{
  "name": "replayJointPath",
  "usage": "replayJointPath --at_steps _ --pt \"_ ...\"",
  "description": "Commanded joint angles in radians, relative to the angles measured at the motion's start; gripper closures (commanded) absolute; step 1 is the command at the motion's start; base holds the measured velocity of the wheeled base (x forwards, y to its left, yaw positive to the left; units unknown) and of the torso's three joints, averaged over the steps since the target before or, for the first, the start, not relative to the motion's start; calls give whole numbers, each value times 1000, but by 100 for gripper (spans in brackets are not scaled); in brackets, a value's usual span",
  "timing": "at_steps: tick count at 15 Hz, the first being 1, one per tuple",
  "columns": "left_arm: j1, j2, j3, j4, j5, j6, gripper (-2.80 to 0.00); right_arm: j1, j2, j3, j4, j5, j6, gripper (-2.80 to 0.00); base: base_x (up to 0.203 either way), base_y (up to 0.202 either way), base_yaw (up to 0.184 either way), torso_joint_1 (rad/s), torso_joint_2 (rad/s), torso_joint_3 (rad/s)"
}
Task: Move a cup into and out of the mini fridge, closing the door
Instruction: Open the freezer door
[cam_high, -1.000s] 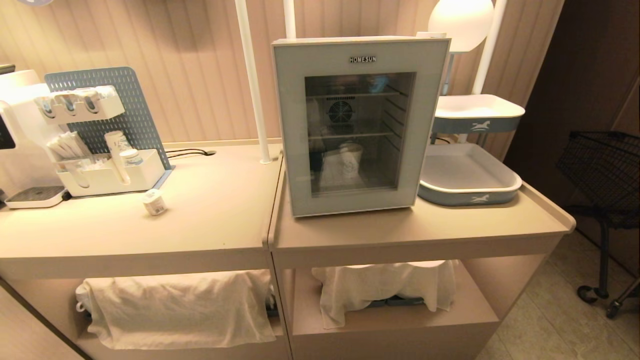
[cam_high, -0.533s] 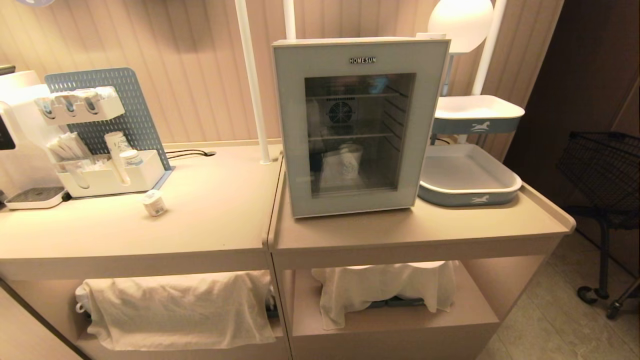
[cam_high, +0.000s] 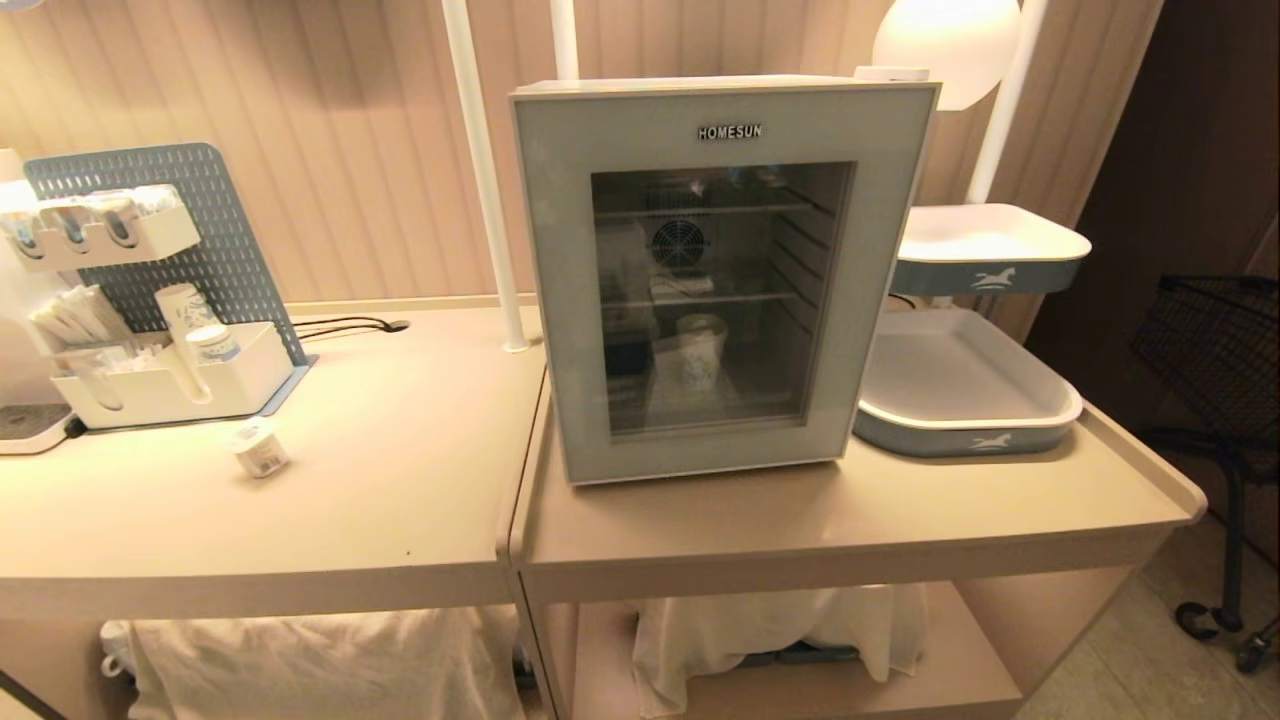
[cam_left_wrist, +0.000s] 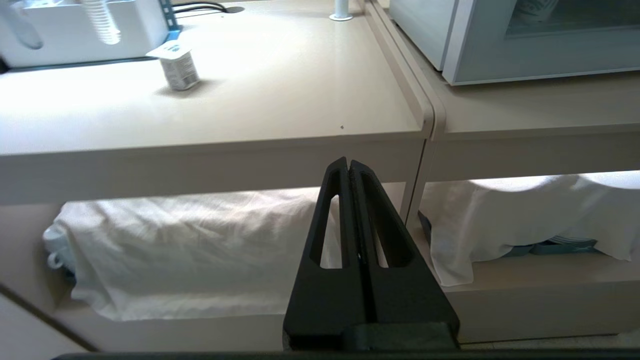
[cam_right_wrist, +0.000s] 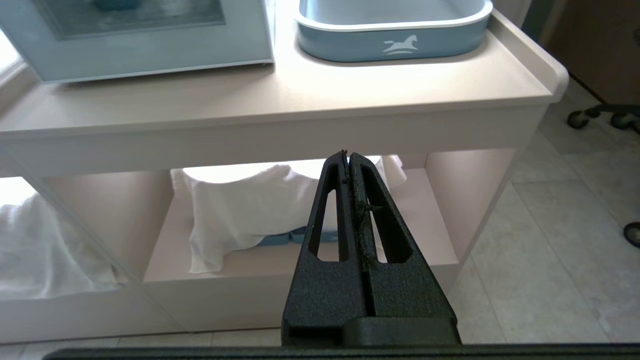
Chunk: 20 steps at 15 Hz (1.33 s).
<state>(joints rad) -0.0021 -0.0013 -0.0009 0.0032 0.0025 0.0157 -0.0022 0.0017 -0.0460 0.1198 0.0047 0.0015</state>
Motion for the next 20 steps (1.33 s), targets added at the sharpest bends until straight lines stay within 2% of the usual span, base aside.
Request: replayJointPath --at_steps 1,8,11,15,17,19,20 --pt "1 1 2 0 2 -5 0 1 1 0 0 0 0 0 121 -1 2 2 7 2" --pt "1 1 -7 18 6 -5 0 1 1 0 1 0 0 0 0 0 0 0 0 0" --pt "1 3 -27 78 4 49 0 1 1 0 1 0 0 0 0 0 0 0 0 0" --pt "1 3 -30 68 2 42 0 1 1 0 1 0 0 0 0 0 0 0 0 0" --pt "1 27 -152 100 14 40 0 1 1 0 1 0 -2 0 0 0 0 0 0 0" --pt "1 119 -431 197 62 25 0 1 1 0 1 0 0 0 0 0 0 0 0 0" --pt "2 198 -636 269 91 11 0 1 1 0 0 0 0 0 0 0 0 0 0 0"
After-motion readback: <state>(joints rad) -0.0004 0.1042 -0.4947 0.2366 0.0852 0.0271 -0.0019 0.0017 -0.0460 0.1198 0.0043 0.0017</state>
